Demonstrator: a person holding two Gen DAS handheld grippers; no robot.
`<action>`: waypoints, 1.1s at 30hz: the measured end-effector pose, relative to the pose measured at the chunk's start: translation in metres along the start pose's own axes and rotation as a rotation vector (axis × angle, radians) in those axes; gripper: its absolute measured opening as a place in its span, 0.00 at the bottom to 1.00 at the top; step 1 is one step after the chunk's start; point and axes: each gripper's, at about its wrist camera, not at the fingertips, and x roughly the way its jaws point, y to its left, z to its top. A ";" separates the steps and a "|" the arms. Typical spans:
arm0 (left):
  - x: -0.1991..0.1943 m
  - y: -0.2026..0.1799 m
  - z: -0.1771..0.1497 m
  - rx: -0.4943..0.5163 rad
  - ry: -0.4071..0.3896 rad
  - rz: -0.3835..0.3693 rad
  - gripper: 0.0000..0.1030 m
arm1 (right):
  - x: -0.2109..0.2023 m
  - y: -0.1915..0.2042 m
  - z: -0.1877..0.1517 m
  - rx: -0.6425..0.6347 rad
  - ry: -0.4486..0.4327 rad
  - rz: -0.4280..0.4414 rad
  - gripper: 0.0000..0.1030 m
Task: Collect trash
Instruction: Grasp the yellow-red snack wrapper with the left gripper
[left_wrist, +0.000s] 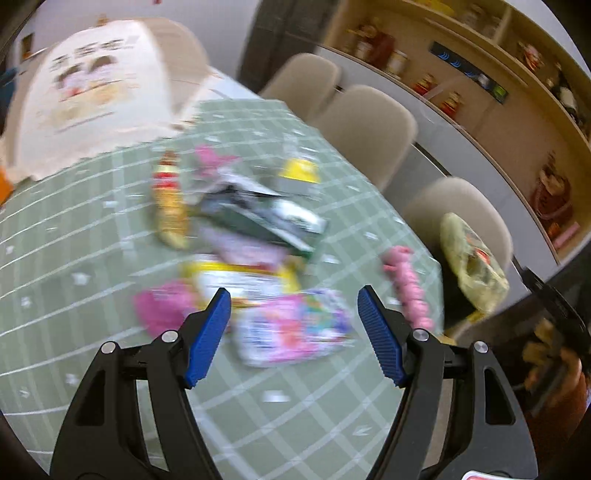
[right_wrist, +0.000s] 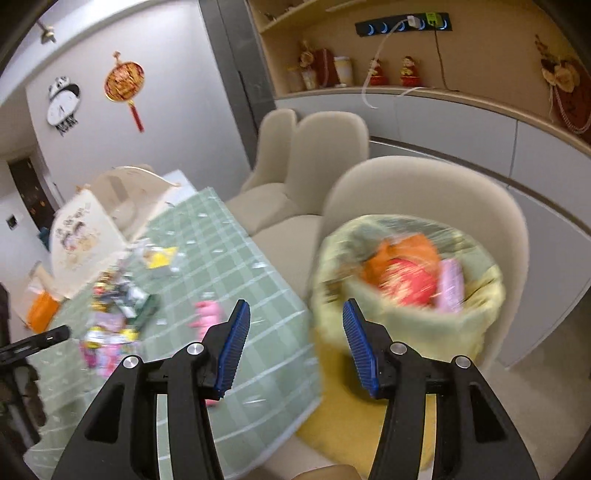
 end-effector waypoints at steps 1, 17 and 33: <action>-0.004 0.012 0.000 -0.012 -0.008 0.009 0.66 | -0.002 0.011 -0.006 -0.003 -0.002 0.002 0.48; -0.012 0.119 0.006 0.073 -0.035 -0.086 0.66 | 0.017 0.153 -0.071 -0.154 0.112 0.003 0.48; 0.129 0.134 0.104 -0.073 0.136 -0.035 0.29 | 0.064 0.216 -0.101 -0.229 0.238 -0.109 0.48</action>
